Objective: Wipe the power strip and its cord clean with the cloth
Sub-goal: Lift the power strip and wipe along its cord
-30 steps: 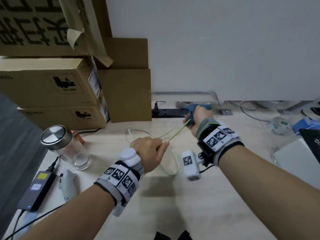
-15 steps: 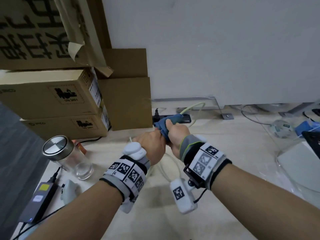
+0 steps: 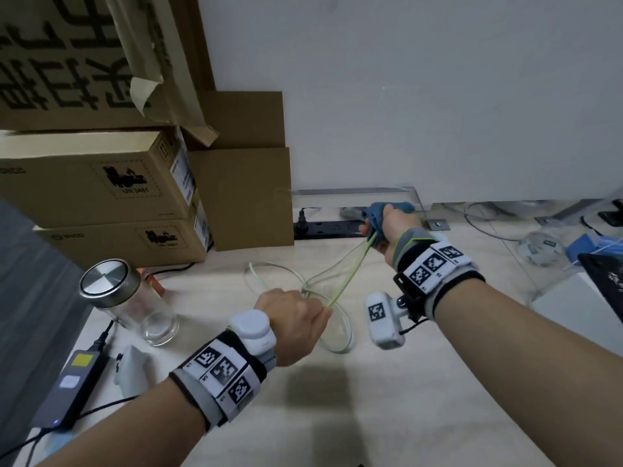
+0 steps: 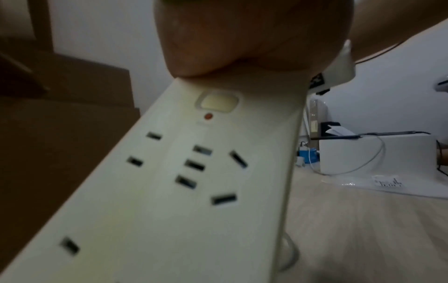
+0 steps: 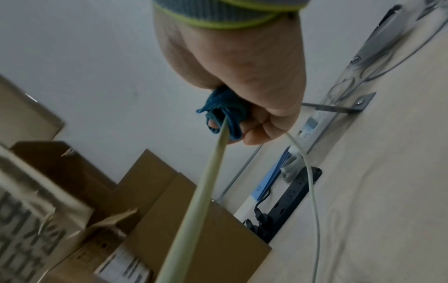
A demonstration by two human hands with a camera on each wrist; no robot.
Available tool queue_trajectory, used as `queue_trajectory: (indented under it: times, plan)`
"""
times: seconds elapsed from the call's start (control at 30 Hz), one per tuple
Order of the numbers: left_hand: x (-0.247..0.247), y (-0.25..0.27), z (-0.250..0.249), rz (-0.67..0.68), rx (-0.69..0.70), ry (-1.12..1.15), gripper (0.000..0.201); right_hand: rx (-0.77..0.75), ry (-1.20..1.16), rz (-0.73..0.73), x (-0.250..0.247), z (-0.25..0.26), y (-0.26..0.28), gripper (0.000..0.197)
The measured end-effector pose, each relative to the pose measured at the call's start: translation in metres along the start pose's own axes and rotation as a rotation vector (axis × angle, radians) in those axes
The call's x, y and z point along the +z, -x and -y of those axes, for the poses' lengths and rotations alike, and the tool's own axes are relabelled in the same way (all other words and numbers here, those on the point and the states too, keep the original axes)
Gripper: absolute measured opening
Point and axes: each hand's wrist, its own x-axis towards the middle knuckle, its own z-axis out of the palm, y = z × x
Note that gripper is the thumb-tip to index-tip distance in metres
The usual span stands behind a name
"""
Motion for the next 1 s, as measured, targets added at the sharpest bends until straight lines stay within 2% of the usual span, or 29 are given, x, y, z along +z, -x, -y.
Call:
queue_trajectory:
  times: [0.13, 0.23, 0.3, 0.37, 0.47, 0.57, 0.63, 0.7, 0.8, 0.87, 0.97, 1.0]
  plan:
    - [0.022, 0.015, 0.005, 0.075, 0.065, -0.02, 0.066, 0.048, 0.012, -0.034, -0.005, 0.012, -0.003, 0.037]
    - [0.028, 0.016, 0.005, 0.075, 0.14, -0.006, 0.062, -0.042, 0.023, -0.036, -0.008, 0.017, -0.009, 0.024]
    - [0.028, 0.015, 0.007, 0.081, 0.165, 0.006, 0.062, -0.012, -0.022, -0.028, -0.012, 0.014, -0.008, 0.028]
    - [0.026, 0.012, 0.017, 0.038, 0.072, 0.033, 0.062, -0.017, -0.089, -0.01, -0.01, 0.011, -0.005, 0.03]
    - [0.019, 0.003, 0.024, -0.069, -0.129, 0.086, 0.048, -0.055, -0.092, 0.101, 0.005, -0.002, 0.019, 0.027]
    - [0.005, -0.023, 0.015, -0.095, -0.215, 0.13, 0.041, 0.004, 0.054, 0.219, 0.033, -0.041, 0.05, 0.034]
    - [0.0, -0.037, 0.009, -0.067, -0.288, 0.144, 0.034, -0.009, 0.26, 0.207, 0.046, -0.062, 0.06, 0.043]
    - [-0.002, -0.04, 0.005, -0.054, -0.301, 0.087, 0.033, -0.006, 0.377, 0.172, 0.046, -0.061, 0.061, 0.045]
    - [-0.004, -0.026, -0.007, -0.024, -0.197, 0.032, 0.037, -0.049, 0.274, 0.13, 0.028, -0.034, 0.043, 0.038]
    - [0.002, -0.008, -0.017, 0.074, -0.016, -0.023, 0.034, -0.097, 0.242, 0.074, 0.011, -0.017, 0.029, 0.03]
    - [0.028, 0.018, -0.017, 0.104, 0.14, -0.161, 0.034, -0.014, 0.195, -0.044, -0.004, -0.005, 0.014, 0.031]
    - [0.037, 0.021, -0.018, 0.152, 0.183, -0.198, 0.031, 0.021, 0.168, -0.055, -0.005, -0.005, 0.014, 0.03]
